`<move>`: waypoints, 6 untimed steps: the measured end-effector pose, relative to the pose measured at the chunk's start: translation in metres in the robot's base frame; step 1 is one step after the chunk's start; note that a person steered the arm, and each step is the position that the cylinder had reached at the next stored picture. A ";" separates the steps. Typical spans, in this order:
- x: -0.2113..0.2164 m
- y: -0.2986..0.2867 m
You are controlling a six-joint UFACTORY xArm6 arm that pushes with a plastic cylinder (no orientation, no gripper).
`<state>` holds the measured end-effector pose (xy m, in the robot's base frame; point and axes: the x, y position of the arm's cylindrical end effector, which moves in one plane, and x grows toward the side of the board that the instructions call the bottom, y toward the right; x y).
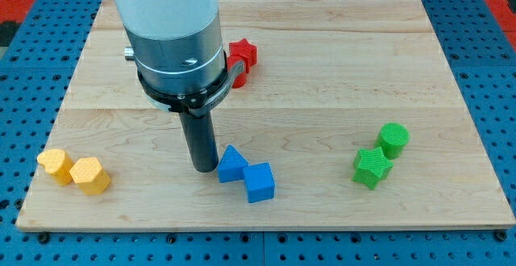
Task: Slide your arm towards yellow heart
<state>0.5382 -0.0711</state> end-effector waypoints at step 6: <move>0.079 0.055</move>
<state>0.6176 -0.0160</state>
